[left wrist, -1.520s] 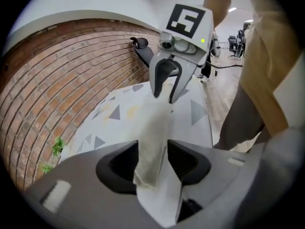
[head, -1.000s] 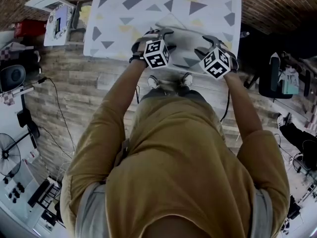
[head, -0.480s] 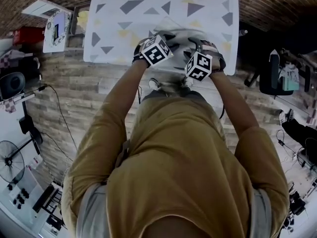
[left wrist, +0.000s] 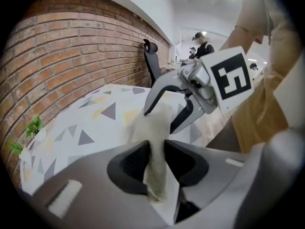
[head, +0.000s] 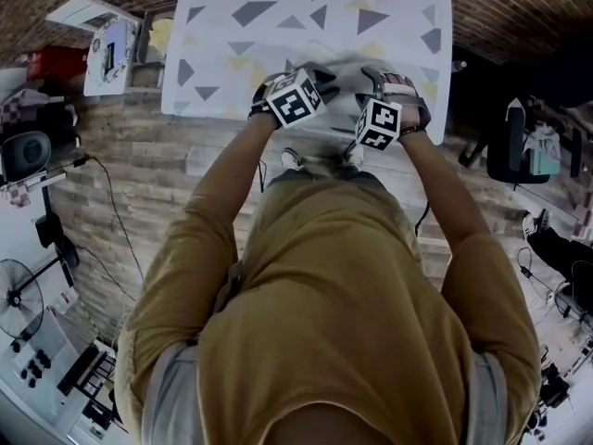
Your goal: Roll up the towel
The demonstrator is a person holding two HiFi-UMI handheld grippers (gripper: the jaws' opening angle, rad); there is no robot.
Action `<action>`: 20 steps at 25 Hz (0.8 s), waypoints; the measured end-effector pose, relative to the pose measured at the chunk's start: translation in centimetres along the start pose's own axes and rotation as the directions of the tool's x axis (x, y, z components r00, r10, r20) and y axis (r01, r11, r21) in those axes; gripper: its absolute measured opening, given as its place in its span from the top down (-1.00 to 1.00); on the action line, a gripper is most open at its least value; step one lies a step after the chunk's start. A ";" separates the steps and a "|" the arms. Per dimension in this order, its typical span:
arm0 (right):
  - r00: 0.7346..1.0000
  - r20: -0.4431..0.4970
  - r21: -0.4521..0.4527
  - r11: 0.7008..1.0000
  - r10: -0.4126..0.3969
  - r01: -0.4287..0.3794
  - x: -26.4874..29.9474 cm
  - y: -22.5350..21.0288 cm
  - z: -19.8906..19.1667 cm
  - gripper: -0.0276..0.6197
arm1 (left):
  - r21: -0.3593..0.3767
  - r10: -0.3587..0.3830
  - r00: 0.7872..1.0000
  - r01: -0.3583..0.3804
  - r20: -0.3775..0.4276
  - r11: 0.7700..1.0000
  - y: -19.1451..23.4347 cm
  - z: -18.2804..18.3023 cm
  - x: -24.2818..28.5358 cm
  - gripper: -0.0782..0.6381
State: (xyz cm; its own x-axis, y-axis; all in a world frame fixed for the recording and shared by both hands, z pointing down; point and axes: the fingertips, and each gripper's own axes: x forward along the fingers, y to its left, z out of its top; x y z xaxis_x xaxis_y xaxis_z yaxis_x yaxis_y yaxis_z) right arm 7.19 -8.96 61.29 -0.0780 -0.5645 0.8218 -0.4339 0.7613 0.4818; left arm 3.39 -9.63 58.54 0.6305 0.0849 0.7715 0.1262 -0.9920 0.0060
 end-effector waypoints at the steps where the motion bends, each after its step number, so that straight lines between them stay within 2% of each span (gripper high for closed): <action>1: 1.000 -0.009 -0.008 1.000 0.014 -0.014 0.2 0.1 -0.1 0.06 | 0.000 0.003 1.000 -0.003 -0.003 1.000 0.0 -0.1 0.0 0.31; 5: 0.998 -0.025 -0.015 0.999 0.052 -0.053 0.4 0.0 0.0 0.04 | 0.047 0.028 0.999 -0.027 -0.025 0.999 -0.3 -0.5 -0.1 0.31; 7: 0.998 -0.022 0.009 0.998 0.058 -0.058 0.5 -0.1 -0.1 0.05 | 0.079 0.053 0.999 -0.052 -0.011 0.996 -0.7 -0.1 -0.1 0.26; 11: 0.998 -0.014 0.064 0.996 0.067 -0.066 0.6 -0.2 -0.3 0.29 | 0.129 0.108 0.994 -0.108 0.006 0.986 -1.3 0.0 0.1 0.18; 14: 0.996 -0.001 0.098 0.991 0.087 -0.087 0.3 0.1 -0.1 0.47 | 0.126 0.133 0.991 -0.133 0.008 0.983 -1.4 -0.5 0.2 0.16; 18: 0.985 0.022 0.149 0.974 0.169 -0.170 -0.5 0.9 0.4 0.59 | 0.147 0.171 0.985 -0.173 0.028 0.974 -1.2 -0.5 0.0 0.16; 20: 0.975 0.027 0.165 0.961 0.219 -0.221 -1.0 1.3 0.6 0.60 | 0.171 0.166 0.986 -0.168 0.024 0.971 -1.4 -0.5 0.1 0.16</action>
State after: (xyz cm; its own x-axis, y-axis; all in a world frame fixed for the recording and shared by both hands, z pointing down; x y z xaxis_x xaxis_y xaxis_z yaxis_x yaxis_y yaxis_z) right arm 6.15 -7.58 60.91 -0.1953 -0.3921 0.8990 -0.5478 0.8039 0.2316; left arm 2.88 -8.30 58.87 0.6607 -0.0792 0.7464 0.1476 -0.9613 -0.2327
